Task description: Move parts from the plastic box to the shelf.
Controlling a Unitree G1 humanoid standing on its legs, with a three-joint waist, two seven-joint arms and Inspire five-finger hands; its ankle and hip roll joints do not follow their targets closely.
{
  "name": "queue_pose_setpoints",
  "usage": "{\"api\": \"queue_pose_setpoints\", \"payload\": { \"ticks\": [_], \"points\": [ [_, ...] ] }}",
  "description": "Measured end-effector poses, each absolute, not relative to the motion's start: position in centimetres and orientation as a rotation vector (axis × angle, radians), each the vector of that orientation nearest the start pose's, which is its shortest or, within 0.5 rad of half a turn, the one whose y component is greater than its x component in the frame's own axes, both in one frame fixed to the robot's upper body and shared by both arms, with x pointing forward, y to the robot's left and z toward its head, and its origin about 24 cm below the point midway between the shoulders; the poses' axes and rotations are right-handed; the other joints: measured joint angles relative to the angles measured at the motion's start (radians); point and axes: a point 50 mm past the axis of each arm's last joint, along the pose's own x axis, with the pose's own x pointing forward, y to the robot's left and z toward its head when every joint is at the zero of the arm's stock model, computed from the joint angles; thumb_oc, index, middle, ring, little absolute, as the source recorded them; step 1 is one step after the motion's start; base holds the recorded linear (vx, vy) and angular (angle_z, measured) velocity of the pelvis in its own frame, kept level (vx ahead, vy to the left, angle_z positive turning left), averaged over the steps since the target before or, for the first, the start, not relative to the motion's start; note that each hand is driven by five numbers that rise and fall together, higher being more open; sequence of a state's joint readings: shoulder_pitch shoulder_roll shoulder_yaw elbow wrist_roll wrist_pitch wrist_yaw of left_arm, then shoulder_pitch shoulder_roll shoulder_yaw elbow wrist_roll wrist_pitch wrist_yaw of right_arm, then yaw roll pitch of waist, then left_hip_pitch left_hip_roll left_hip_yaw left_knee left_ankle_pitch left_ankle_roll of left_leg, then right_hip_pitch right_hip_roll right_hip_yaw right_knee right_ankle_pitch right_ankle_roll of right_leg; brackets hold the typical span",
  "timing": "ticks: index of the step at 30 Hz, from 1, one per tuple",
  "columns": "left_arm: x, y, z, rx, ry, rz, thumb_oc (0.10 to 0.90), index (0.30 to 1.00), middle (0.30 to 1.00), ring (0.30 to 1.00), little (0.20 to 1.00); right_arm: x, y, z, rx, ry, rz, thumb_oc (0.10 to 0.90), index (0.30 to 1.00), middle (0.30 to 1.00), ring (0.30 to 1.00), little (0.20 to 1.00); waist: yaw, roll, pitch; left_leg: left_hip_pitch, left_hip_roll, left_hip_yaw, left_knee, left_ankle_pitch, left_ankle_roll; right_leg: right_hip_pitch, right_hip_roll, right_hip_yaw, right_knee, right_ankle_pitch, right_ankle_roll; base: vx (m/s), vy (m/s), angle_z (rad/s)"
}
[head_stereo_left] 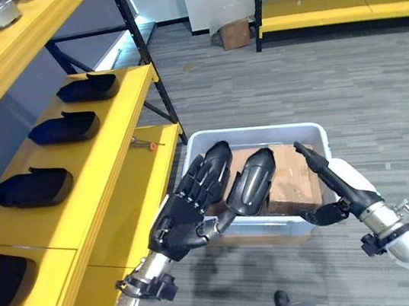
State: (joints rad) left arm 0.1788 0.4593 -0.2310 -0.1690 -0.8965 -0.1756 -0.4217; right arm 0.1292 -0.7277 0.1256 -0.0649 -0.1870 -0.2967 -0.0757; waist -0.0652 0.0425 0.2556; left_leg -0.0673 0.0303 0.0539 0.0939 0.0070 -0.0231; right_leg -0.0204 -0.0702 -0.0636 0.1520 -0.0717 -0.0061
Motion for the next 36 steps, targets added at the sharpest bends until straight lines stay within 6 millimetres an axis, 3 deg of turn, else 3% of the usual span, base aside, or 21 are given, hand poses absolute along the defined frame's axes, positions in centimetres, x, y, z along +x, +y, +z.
{"api": "queue_pose_setpoints", "payload": {
  "ticks": [2, 3, 7, 8, 10, 13, 17, 25, 30, 33, 34, 36],
  "points": [
    [20.4, 16.7, 5.9, -0.491, -0.099, -0.567, 0.900, 1.000, 1.000, 1.000, 1.000, 21.9, -23.3, 7.5, -0.811, -0.188, 0.212, 0.900, 1.000, 1.000, 1.000, 1.000, -0.008, 0.018, -0.001, 0.004, 0.013, -0.002, -0.052, 0.021, 0.013, 0.005, 0.026, -0.001, 0.011, -0.015, 0.011, 0.12, 0.100, -0.19],
    [20.2, 16.8, 5.7, -0.492, -0.087, -0.559, 0.900, 1.000, 1.000, 1.000, 1.000, 21.7, -23.4, 7.2, -0.804, -0.175, 0.207, 0.900, 1.000, 1.000, 1.000, 1.000, -0.013, 0.028, 0.000, 0.005, 0.026, 0.008, -0.042, 0.061, 0.018, 0.000, 0.035, 0.012, 0.032, -0.033, 0.020, 0.18, 0.148, -0.36],
    [19.2, 18.8, 4.6, -0.470, -0.041, -0.481, 0.900, 1.000, 1.000, 1.000, 1.000, 20.1, -23.5, 5.8, -0.685, -0.097, 0.211, 0.900, 1.000, 1.000, 1.000, 1.000, -0.012, -0.015, 0.017, 0.021, -0.005, 0.054, -0.026, 0.043, 0.022, -0.001, 0.002, 0.057, 0.014, -0.031, 0.033, 0.11, 0.173, -0.37],
    [19.5, 19.2, 4.5, -0.460, -0.039, -0.470, 0.900, 1.000, 1.000, 1.000, 1.000, 20.3, -23.4, 5.3, -0.681, -0.071, 0.236, 0.900, 1.000, 1.000, 1.000, 1.000, -0.004, -0.030, 0.026, 0.027, -0.018, 0.037, -0.003, 0.041, 0.020, 0.010, -0.012, 0.080, 0.007, -0.025, 0.047, 0.05, 0.149, -0.54],
    [20.1, 19.3, 4.4, -0.453, -0.038, -0.465, 0.900, 1.000, 1.000, 1.000, 1.000, 20.8, -23.3, 5.0, -0.697, -0.043, 0.275, 0.900, 1.000, 1.000, 1.000, 1.000, 0.013, -0.028, 0.030, 0.053, -0.030, 0.003, -0.004, 0.033, 0.026, 0.055, -0.021, 0.099, -0.023, -0.004, 0.069, 0.08, 0.161, -0.38],
    [21.3, 18.8, 5.5, -0.444, -0.085, -0.502, 0.900, 1.000, 1.000, 1.000, 1.000, 21.5, -23.5, 5.5, -0.635, -0.027, 0.275, 0.900, 1.000, 1.000, 1.000, 1.000, -0.003, -0.020, 0.032, 0.112, -0.036, -0.011, -0.084, 0.033, 0.034, 0.105, -0.021, 0.079, -0.075, 0.012, 0.084, 0.08, 0.100, 0.14],
    [22.3, 18.0, 6.8, -0.439, -0.143, -0.543, 0.900, 1.000, 1.000, 1.000, 1.000, 22.9, -23.8, 6.2, -0.464, 0.011, 0.260, 0.900, 1.000, 1.000, 1.000, 1.000, 0.014, -0.045, 0.030, 0.144, -0.042, -0.019, -0.135, 0.046, 0.034, 0.147, -0.024, 0.068, -0.140, 0.036, 0.087, 0.12, 0.082, 0.05],
    [21.8, 17.3, 6.0, -0.421, -0.060, -0.568, 0.900, 1.000, 1.000, 1.000, 1.000, 23.7, -23.1, 4.8, -0.312, 0.086, 0.224, 0.900, 1.000, 1.000, 1.000, 1.000, 0.050, -0.085, 0.028, 0.130, -0.045, -0.061, -0.155, 0.060, 0.032, 0.172, -0.022, 0.025, -0.198, 0.052, 0.085, 0.09, 0.018, 0.16],
    [21.7, 17.3, 5.8, -0.417, -0.033, -0.571, 0.900, 1.000, 1.000, 1.000, 1.000, 25.3, -21.9, 6.1, -0.317, 0.021, 0.259, 0.900, 1.000, 1.000, 1.000, 1.000, 0.077, -0.098, 0.029, 0.099, -0.045, -0.074, -0.147, 0.064, 0.027, 0.161, -0.020, 0.006, -0.209, 0.058, 0.084, -0.03, -0.052, 0.10],
    [22.6, 17.1, 6.6, -0.370, -0.043, -0.621, 0.900, 1.000, 1.000, 1.000, 1.000, 27.2, -21.5, 6.6, -0.333, 0.004, 0.269, 0.900, 1.000, 1.000, 1.000, 1.000, 0.107, -0.110, 0.030, 0.017, -0.035, -0.089, -0.121, 0.073, 0.020, 0.093, -0.011, -0.005, -0.204, 0.074, 0.079, -0.16, -0.038, 0.18],
    [23.0, 17.1, 7.0, -0.350, -0.048, -0.637, 0.900, 1.000, 1.000, 1.000, 1.000, 28.1, -21.6, 6.7, -0.329, 0.007, 0.251, 0.900, 1.000, 1.000, 1.000, 1.000, 0.135, -0.106, 0.036, -0.025, -0.031, -0.092, -0.113, 0.087, 0.018, 0.057, -0.008, -0.012, -0.198, 0.080, 0.076, -0.21, -0.027, 0.17],
    [24.0, 16.8, 8.2, -0.310, -0.086, -0.676, 0.900, 1.000, 1.000, 1.000, 1.000, 30.0, -22.1, 7.8, -0.342, -0.016, 0.194, 0.900, 1.000, 1.000, 1.000, 1.000, 0.145, -0.083, 0.087, -0.071, -0.031, -0.117, -0.113, 0.108, 0.016, 0.016, 0.000, -0.029, -0.194, 0.094, 0.074, -0.07, 0.027, 0.28]
  ]
}}
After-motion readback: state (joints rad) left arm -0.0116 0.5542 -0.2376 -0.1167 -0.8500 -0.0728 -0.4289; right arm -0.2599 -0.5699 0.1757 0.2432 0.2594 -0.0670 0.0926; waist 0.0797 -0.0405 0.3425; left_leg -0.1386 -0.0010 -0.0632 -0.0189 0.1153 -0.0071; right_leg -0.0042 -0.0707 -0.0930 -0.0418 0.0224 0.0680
